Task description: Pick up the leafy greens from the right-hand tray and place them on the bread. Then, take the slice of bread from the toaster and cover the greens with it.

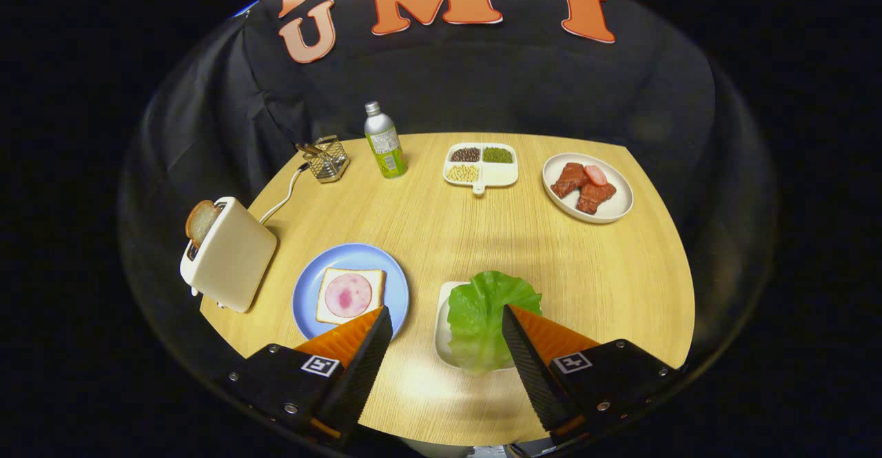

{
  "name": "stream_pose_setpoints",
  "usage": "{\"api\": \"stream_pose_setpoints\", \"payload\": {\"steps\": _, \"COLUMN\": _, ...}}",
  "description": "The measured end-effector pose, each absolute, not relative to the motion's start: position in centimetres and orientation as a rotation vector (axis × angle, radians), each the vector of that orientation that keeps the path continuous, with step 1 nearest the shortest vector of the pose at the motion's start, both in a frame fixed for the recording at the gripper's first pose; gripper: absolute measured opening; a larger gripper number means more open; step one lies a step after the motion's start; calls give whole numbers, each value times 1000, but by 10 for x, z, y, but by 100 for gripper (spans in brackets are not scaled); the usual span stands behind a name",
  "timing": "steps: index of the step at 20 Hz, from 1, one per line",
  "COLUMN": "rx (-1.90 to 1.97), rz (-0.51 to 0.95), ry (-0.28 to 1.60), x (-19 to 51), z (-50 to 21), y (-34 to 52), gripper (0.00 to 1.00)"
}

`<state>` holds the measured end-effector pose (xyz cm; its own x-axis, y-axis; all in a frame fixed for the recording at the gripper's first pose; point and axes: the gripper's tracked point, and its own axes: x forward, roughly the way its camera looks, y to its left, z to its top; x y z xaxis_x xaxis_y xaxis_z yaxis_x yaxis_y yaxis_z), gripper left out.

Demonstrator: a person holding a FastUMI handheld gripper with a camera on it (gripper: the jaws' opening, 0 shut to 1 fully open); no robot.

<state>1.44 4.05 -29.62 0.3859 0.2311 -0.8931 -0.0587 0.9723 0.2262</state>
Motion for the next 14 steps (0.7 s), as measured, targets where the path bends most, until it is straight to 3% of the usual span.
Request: {"api": "stream_pose_setpoints", "payload": {"steps": 14, "rx": 136, "rz": 95, "ry": 1400, "x": -1, "z": -384, "y": 29, "gripper": 92}}
